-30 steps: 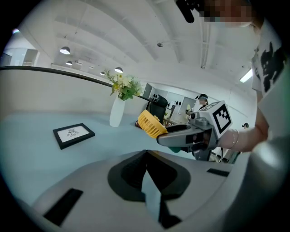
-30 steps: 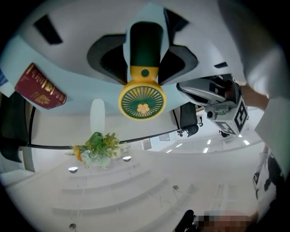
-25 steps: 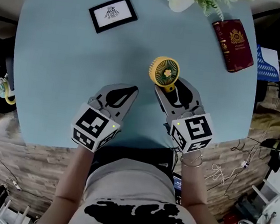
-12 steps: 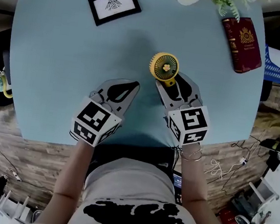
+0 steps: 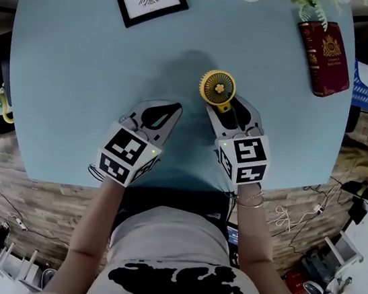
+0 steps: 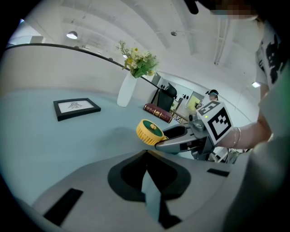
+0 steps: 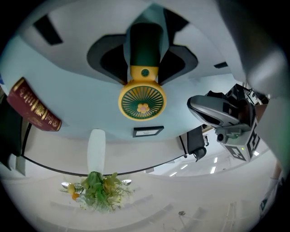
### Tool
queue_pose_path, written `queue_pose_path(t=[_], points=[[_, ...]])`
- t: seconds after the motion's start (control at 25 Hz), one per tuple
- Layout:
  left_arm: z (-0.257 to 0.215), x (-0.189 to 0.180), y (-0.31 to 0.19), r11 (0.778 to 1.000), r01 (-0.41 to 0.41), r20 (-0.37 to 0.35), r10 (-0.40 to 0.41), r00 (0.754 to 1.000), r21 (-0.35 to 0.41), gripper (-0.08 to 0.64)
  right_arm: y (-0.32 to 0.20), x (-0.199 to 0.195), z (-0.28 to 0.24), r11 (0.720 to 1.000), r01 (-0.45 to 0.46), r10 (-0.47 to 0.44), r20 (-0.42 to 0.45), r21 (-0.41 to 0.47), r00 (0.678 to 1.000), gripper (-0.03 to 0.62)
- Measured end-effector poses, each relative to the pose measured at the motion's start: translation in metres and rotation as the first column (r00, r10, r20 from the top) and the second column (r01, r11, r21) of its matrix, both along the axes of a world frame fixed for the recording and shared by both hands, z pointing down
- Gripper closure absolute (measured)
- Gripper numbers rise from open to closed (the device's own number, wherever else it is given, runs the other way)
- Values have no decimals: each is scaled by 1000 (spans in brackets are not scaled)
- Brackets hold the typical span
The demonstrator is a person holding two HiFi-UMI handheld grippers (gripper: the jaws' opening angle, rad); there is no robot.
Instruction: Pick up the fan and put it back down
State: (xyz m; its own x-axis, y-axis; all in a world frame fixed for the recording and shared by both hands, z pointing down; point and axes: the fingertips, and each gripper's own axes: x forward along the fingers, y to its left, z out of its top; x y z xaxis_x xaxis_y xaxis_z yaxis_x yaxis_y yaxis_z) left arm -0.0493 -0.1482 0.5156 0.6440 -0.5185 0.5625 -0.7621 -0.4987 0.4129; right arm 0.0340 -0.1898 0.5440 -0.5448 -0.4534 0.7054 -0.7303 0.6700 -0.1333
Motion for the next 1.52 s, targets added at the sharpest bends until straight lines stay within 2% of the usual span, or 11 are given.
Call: queue_pose_path(t=[0.16,0.44,0.68,1.08,1.32,1.52], points=[[3,-2,-3,1000,9,9,-9,1000,-6,549,-2,1,10,1000,-4,4,-23,-24,1000,374],[2,-1,-8,1000,15,14,-15,1000,-1,549,0,3,17,999,40,-42,-74,-20,996,374],[-1,1,-6,1000,15,17,-15,1000,7,549,1,1,17,999,48,-49,-64,-9,997,367],[-8,1,3,1000,18,21,-18,1000,20,549,7,-1,16,998,59,-61,-69,-36,996,316],[-22,0,6,998,12,21,-13,1000,60,549,10,2,-2,999,35,-35,-51,-1,998,316],[-39,8,18,996,-17,-13,18,1000,85,549,17,1,-26,999,21,-20,-25,41,999,318]])
